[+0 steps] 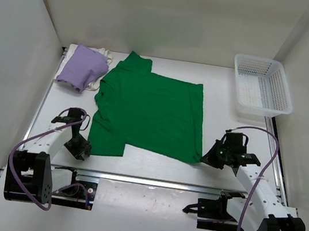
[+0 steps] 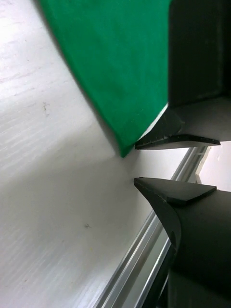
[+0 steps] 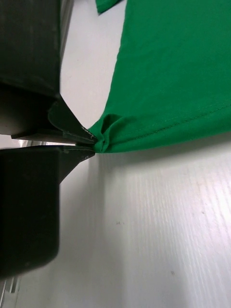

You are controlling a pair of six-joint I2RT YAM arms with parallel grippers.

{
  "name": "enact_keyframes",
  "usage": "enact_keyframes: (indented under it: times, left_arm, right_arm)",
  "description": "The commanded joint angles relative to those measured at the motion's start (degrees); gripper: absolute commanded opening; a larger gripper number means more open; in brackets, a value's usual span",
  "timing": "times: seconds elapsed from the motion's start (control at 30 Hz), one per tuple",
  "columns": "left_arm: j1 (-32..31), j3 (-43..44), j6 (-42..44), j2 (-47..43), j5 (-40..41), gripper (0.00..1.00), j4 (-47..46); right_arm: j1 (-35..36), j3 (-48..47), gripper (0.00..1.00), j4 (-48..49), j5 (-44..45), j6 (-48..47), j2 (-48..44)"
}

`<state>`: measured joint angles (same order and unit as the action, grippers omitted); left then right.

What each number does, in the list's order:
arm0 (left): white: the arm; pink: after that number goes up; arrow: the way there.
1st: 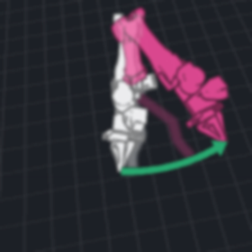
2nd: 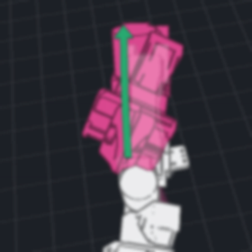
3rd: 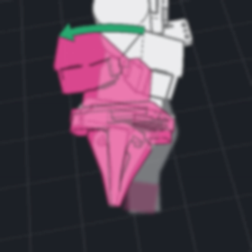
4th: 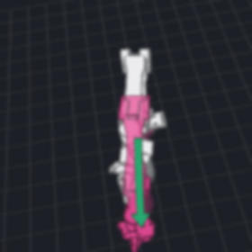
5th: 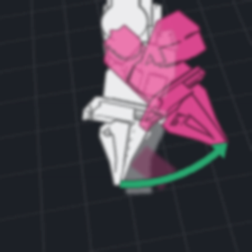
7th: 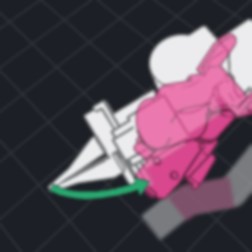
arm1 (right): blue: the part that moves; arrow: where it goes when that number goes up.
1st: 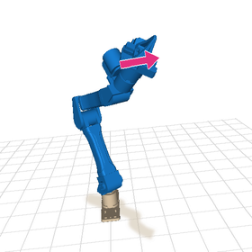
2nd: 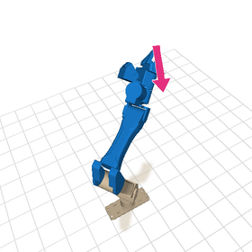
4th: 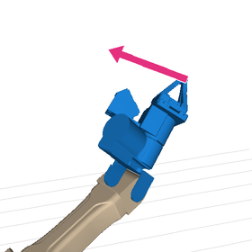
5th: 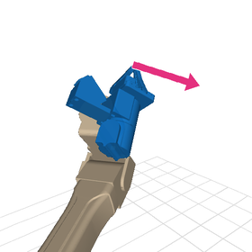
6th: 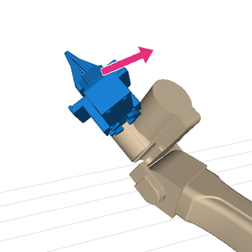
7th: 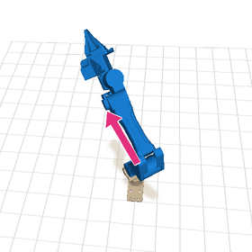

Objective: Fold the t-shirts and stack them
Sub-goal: Flatten out the tshirt

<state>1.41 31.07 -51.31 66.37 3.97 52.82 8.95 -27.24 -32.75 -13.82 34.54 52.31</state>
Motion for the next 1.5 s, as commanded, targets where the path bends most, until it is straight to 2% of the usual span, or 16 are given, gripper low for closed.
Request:
enact_keyframes:
  times: [0.0,0.13,0.17,0.23,0.37,0.63,0.77,0.87,1.07,1.17,1.3,1.37,1.43,1.47]
  left_arm:
    - [-0.3,1.5,-0.7,-1.2,1.3,0.43,0.2]
    - [-0.7,3.3,-0.8,-1.4,3.8,0.50,1.7]
    - [-0.4,3.1,-0.7,-1.4,3.6,0.54,1.3]
    - [0.6,1.3,-1.2,-1.7,1.8,0.55,-0.2]
    - [2.1,-0.7,-1.9,-0.6,-2.8,0.47,-6.0]
    - [1.9,-3.7,-1.9,-1.6,-0.1,0.48,-10.4]
    - [1.9,-7.6,-2.9,-3.1,-2.4,0.29,-15.9]
    - [1.6,-7.1,-1.7,-3.3,-3.9,0.02,-17.0]
    - [-7.7,5.2,1.7,-6.0,-3.4,0.00,-8.6]
    - [-10.3,13.9,3.8,-9.3,-1.1,0.00,-2.8]
    - [-11.9,22.1,5.8,-10.0,-2.4,0.00,2.5]
    - [-12.1,32.4,7.5,-8.8,-1.9,0.00,4.1]
    - [-12.2,44.9,9.5,-3.4,0.0,0.00,7.7]
    - [-12.0,55.7,10.4,-1.4,0.6,0.00,8.8]
  right_arm:
    - [-0.9,1.0,0.00,2.7,-4.7,0.3,-0.5]
    - [-1.7,0.5,0.00,2.6,-4.7,-0.4,0.5]
    - [-1.7,0.4,0.00,2.9,-4.8,-0.4,0.3]
    - [-1.8,0.3,0.00,3.0,-5.2,-0.9,0.4]
    - [-1.7,0.3,0.00,2.9,-6.0,-1.2,0.9]
    - [-1.7,-0.5,0.00,3.5,-7.0,-1.8,1.7]
    - [-1.7,-0.4,0.00,3.1,-7.2,-1.8,1.7]
    - [-1.5,-1.1,0.01,2.1,-6.7,-2.0,1.7]
    - [-2.3,-7.5,0.00,-2.4,-3.7,-3.1,0.8]
    - [-3.0,-10.3,0.00,-6.4,-0.5,-4.1,0.2]
    - [-3.9,-13.1,0.00,-10.6,-1.6,-3.2,-1.6]
    - [-3.5,-18.9,0.00,-12.8,0.9,-3.1,-3.9]
    - [-3.4,-31.8,0.00,-16.2,5.1,-4.8,-3.5]
    - [-3.0,-36.1,0.00,-19.3,6.6,-6.5,-3.0]
